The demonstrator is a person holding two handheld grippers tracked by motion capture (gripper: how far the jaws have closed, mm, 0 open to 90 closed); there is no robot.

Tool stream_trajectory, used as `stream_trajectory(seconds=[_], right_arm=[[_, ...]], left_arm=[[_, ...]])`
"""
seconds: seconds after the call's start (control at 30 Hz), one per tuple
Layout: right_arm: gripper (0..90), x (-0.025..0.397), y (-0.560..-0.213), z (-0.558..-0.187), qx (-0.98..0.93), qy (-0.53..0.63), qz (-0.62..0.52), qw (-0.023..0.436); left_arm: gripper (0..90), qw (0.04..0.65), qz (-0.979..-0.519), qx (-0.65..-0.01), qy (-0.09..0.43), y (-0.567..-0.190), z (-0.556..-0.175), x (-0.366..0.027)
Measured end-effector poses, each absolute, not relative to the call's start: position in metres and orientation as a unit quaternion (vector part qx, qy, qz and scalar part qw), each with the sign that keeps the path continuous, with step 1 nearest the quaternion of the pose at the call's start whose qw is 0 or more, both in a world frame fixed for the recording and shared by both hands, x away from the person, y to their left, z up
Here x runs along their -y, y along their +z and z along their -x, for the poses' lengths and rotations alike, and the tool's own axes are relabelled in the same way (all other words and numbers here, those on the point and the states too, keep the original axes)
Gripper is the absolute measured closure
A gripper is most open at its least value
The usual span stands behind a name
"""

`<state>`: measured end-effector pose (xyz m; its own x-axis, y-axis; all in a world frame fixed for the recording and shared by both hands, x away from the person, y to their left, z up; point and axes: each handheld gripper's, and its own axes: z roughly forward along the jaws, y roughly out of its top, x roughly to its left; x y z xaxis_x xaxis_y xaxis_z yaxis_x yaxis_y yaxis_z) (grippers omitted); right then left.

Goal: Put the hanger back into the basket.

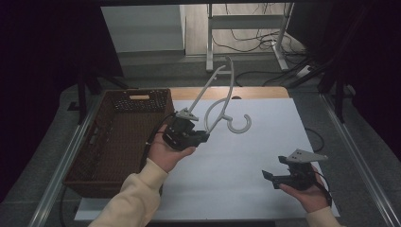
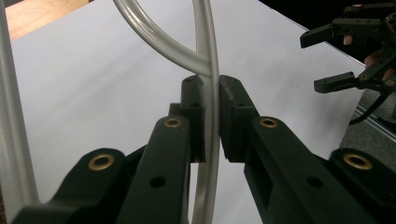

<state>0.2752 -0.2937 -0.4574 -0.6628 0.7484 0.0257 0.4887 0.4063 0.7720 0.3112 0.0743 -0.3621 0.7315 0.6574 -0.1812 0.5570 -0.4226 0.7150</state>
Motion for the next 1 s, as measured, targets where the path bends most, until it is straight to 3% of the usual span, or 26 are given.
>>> stream_trajectory(seconds=[1.0], right_arm=[[16.1, 0.293, -0.459, -0.276, -0.824, 0.390, -0.376, 0.163]], left_arm=[[81.9, 0.383, -0.842, -0.373, 0.071, -0.356, -0.311, -0.131]])
